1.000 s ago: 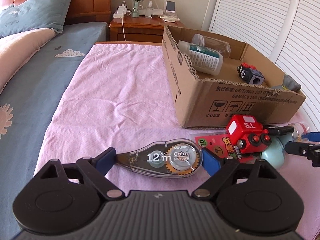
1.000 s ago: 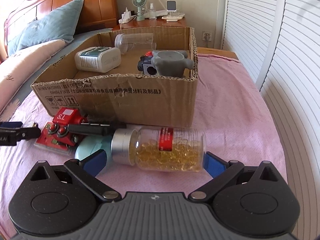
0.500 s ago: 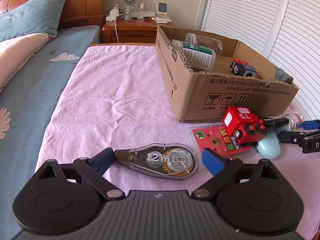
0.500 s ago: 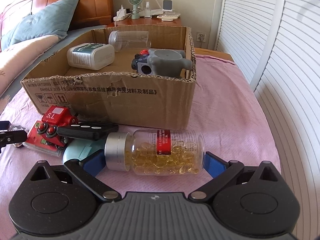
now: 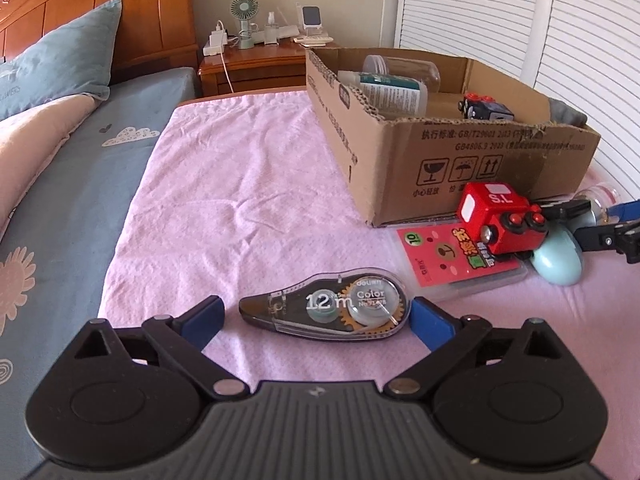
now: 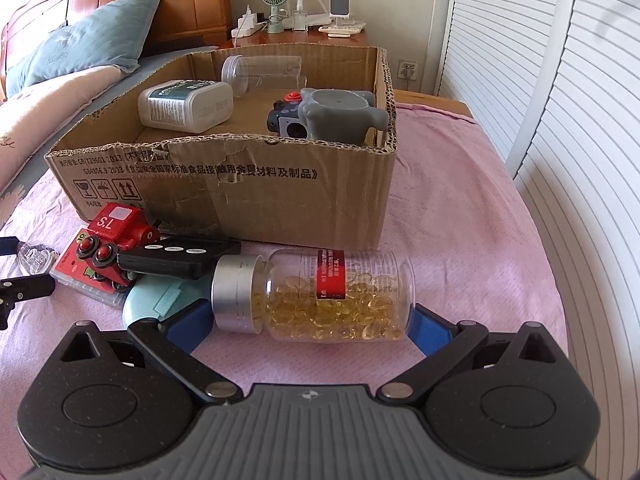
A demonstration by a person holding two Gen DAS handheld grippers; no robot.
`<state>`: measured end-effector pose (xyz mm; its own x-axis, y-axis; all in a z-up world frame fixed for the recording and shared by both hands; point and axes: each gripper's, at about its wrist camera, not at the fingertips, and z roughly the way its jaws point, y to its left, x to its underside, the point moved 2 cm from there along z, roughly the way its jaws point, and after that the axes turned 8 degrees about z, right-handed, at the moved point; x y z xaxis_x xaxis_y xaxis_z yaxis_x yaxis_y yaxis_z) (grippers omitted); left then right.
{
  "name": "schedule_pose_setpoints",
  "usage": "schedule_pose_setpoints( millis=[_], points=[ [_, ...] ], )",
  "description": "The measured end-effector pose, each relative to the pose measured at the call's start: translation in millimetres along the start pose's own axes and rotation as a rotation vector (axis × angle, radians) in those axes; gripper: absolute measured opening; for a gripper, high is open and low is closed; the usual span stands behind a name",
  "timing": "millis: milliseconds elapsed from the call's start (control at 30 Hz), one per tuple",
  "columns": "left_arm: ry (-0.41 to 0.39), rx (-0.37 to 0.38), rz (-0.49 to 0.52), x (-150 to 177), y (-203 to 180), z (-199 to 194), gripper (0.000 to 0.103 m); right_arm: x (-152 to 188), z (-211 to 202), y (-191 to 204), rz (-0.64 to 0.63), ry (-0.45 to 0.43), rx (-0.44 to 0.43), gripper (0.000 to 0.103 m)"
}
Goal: Organize rigid objects
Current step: 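Close the right tool on the capsule bottle while the left tool grasps the tape dispenser, then carry the capsule bottle and tape dispenser over the box and release both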
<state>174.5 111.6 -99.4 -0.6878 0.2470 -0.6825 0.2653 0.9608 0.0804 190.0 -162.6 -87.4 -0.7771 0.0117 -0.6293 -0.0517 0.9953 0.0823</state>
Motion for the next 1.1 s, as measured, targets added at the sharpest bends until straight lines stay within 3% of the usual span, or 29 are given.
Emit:
schedule_pose_setpoints(
  millis=[633, 1100],
  points=[
    [0.008, -0.082, -0.087, -0.9, 8.0, 3.5, 0.099, -4.8, 2.8, 0.2, 0.001, -0.019, 0.065, 0.103],
    [0.019, -0.062, -0.07, -5.8, 3.5, 3.1, 0.09, -9.5, 2.3, 4.8, -0.041, -0.007, 0.064, 0.097]
  ],
)
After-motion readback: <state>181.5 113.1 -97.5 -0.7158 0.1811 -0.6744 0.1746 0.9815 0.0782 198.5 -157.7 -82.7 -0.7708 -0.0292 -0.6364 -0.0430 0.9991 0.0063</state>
